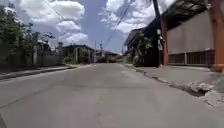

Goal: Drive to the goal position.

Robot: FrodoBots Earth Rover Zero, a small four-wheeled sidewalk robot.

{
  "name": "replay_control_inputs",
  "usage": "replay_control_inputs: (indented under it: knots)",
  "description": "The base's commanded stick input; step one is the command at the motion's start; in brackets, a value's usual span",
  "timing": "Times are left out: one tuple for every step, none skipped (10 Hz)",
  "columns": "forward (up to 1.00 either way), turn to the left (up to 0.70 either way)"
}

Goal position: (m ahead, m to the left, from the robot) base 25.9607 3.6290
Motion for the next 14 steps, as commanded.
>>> replay_control_inputs:
  knots:
    - [1.0, 0.0]
    - [1.0, 0.0]
    - [1.0, 0.0]
    - [1.0, 0.0]
    - [1.0, 0.0]
    - [1.0, 0.0]
    - [1.0, 0.0]
    - [1.0, 0.0]
    - [1.0, 0.0]
    - [1.0, 0.0]
    - [1.0, 0.0]
    - [1.0, 0.0]
    - [1.0, 0.0]
    - [1.0, 0.0]
